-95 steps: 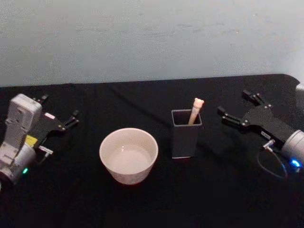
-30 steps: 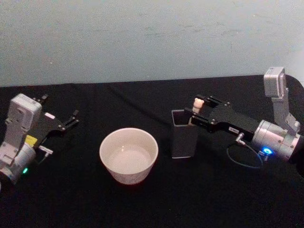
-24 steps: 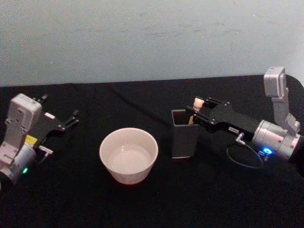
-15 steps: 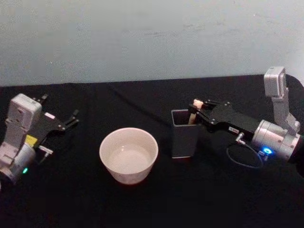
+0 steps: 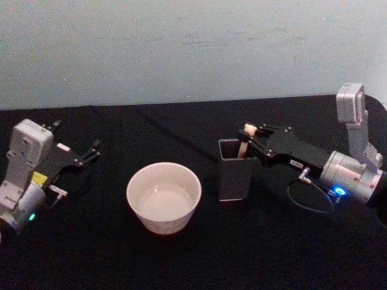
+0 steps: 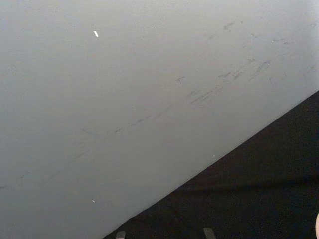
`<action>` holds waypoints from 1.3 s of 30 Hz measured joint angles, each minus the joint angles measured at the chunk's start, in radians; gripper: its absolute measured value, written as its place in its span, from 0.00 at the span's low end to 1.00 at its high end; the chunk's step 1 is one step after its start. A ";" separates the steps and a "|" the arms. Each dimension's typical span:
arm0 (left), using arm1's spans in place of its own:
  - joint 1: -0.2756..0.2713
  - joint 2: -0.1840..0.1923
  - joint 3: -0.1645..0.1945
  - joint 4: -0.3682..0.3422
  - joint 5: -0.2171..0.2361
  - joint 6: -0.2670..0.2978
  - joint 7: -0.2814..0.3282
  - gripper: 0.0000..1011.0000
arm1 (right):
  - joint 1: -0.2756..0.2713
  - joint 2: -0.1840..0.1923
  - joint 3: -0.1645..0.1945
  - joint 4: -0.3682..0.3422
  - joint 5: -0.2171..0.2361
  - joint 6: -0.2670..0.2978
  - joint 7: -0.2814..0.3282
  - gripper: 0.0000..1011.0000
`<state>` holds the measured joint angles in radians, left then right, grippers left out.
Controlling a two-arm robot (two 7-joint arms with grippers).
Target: Pick up the stirring spoon with one hand, stir inside the cup, then place it back in its original position.
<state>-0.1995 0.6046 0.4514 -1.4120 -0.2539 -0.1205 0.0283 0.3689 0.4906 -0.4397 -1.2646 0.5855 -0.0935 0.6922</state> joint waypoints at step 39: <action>0.000 0.000 0.000 0.000 0.000 0.000 0.000 0.99 | -0.059 0.023 0.085 -0.300 -0.075 -0.090 -0.080 0.21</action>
<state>-0.1995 0.6047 0.4514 -1.4120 -0.2539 -0.1205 0.0283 0.3096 0.5131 -0.3544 -1.5646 0.5105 -0.1839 0.6124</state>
